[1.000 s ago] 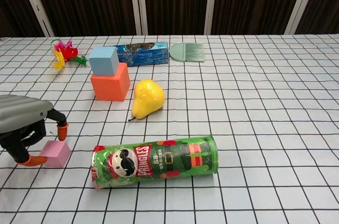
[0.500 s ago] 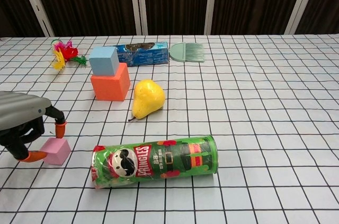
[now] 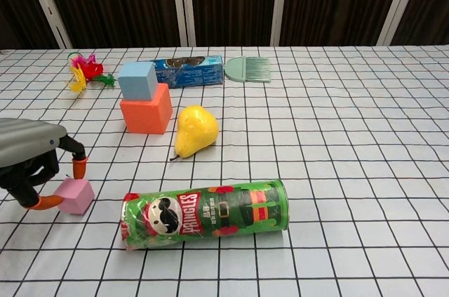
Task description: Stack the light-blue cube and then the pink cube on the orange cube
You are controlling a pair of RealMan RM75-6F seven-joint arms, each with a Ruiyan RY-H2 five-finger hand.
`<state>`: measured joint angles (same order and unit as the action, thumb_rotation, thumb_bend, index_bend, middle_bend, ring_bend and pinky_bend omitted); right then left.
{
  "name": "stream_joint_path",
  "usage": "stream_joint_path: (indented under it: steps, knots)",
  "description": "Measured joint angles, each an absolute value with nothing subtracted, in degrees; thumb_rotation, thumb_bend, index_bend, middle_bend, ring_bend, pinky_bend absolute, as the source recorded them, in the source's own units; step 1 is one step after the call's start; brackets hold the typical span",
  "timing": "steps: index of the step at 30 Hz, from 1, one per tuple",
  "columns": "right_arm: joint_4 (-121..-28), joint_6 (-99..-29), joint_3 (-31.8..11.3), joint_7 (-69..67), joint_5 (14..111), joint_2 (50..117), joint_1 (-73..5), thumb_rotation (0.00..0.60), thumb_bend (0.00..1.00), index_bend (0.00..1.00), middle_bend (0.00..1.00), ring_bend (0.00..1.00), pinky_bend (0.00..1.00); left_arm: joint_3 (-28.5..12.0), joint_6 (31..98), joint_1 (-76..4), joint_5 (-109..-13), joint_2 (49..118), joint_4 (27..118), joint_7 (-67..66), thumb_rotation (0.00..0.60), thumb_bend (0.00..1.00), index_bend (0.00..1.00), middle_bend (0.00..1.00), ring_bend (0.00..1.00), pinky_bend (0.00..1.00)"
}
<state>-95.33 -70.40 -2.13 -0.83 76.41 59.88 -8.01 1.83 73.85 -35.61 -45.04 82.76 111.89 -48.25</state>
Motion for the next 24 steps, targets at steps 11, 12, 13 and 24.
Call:
stream_joint_path:
  steps: [11, 12, 13, 24]
  knots:
    - [-95.73, -70.90, -1.94, -0.55, 77.11, 59.88, -7.91, 0.600, 0.17, 0.11, 0.13, 0.15, 0.16, -3.98, 75.68, -36.81, -44.87, 74.92, 120.11, -46.92, 0.600, 0.38, 0.44, 0.85, 0.79, 0.89]
    - [-95.75, -70.92, -1.94, -0.57, 77.11, 59.88, -7.91, 0.600, 0.17, 0.11, 0.13, 0.15, 0.16, -4.94, 75.80, -37.23, -44.30, 74.15, 120.77, -47.10, 0.600, 0.38, 0.44, 0.85, 0.79, 0.89]
    - [-95.75, -70.92, -1.94, -0.58, 77.10, 59.88, -7.90, 0.600, 0.17, 0.11, 0.13, 0.15, 0.16, -6.27, 75.85, -37.93, -43.33, 73.15, 121.53, -47.38, 0.600, 0.38, 0.44, 0.85, 0.79, 0.89]
    - [-95.74, -71.06, -1.98, 0.05, 76.83, 59.99, -7.86, 0.600, 0.17, 0.11, 0.13, 0.15, 0.16, -16.98, 73.92, -48.55, -27.67, 71.00, 119.00, -51.80, 0.600, 0.38, 0.44, 0.85, 0.79, 0.89]
